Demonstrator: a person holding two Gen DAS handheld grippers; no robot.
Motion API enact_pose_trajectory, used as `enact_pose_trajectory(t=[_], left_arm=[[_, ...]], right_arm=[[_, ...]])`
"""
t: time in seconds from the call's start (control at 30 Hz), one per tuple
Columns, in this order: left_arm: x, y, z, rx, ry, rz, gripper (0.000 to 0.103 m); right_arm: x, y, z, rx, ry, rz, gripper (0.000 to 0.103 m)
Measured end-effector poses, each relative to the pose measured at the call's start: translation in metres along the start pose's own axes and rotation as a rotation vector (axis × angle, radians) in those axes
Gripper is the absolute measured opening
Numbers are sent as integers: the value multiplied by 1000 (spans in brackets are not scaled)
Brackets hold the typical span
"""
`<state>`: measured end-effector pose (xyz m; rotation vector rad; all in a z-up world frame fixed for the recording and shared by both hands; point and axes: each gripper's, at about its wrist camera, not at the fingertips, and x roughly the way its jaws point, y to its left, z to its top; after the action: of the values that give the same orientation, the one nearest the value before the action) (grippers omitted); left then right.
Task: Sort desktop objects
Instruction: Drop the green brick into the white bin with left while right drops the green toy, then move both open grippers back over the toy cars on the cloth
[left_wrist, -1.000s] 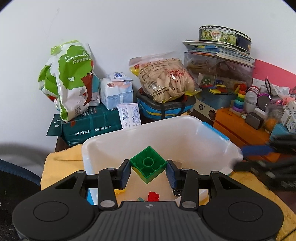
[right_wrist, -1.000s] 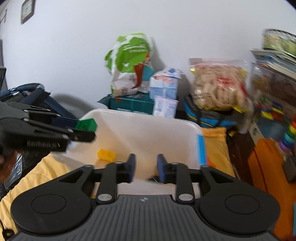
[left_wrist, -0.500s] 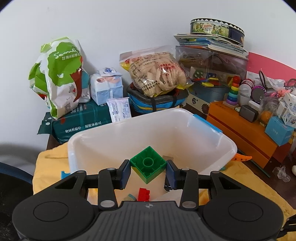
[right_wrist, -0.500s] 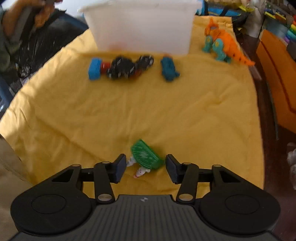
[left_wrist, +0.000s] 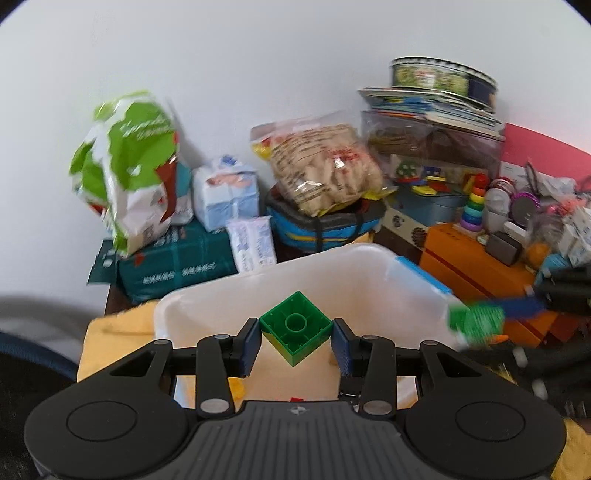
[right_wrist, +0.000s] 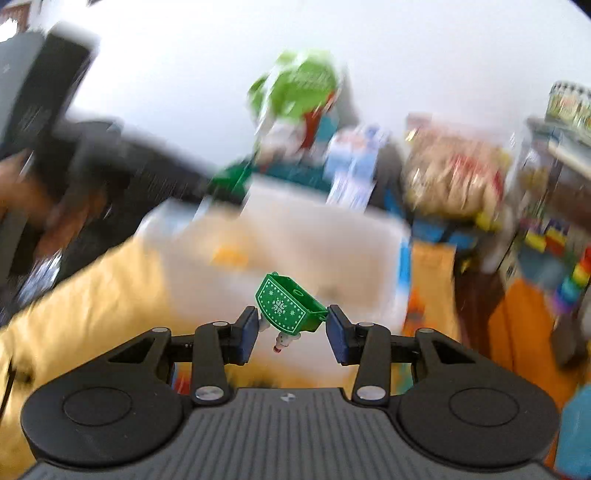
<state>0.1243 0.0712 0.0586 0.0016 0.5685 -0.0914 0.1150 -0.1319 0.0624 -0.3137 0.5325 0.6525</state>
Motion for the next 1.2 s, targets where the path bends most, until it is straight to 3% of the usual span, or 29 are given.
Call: enact_pose_trajectory(t=[0.1,0.2,0.3,0.43,0.63,0.7,1.03,1.2], left_arm=[[10,5,-2,19,9,64,45],[24,10,-5,26,53,91,45],[25,14,-10,16,66,120,50],[5,15,-11,-18,19,94,55],[-46,-2,-24,-30,-62,28,70],[-59,-12,-34,-10,-60,15,70],[-62,-50,-112,28,127,-48,70],[-55,-60,-137,72,200,-54,68]], right_arm=[[27,-5,22,70,-24,-13,45],[59,-7,27,104,10,-75,46],[84,-7,24,120,65,-107,56],[64,-3,15,116,-4,-81,57],[20,-2,2,163,-81,-80,71],[6,0,-7,168,-89,-70,75],[-9,18,-77,209,75,-41,77],[-12,34,-102,143,121,-54,74]])
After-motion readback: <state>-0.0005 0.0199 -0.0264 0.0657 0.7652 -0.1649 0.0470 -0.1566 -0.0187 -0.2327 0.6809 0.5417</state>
